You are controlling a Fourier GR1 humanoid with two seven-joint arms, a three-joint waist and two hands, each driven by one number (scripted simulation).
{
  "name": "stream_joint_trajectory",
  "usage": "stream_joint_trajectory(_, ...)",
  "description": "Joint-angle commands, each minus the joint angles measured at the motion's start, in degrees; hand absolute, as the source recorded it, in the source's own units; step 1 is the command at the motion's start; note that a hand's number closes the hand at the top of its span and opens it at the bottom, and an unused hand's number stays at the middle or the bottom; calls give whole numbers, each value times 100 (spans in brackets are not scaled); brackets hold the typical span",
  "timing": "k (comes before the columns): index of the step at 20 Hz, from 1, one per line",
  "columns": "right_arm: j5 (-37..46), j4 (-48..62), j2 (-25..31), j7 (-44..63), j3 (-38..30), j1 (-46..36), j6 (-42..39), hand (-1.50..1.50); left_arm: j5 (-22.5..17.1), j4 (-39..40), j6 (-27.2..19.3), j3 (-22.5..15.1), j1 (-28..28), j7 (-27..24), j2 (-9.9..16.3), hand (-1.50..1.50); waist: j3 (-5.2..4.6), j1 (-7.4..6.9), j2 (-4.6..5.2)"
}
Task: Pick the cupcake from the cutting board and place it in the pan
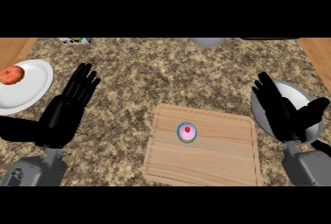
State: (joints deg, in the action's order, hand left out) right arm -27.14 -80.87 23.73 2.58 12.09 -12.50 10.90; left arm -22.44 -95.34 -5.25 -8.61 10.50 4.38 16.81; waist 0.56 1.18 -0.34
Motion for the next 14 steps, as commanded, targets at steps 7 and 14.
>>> stream_joint_trajectory(7, 2025, -260, 796, -660, 313, -121, 711, 150, 1011, 231, -398, -423, -522, -550, -151, 0, -129, 43, -31)
stream_joint_trajectory(14, 2306, -2334, 316, -1079, 790, 1917, 1201, -150, 1354, 352, -517, -643, -732, -890, -520, 0, -60, -36, 10)
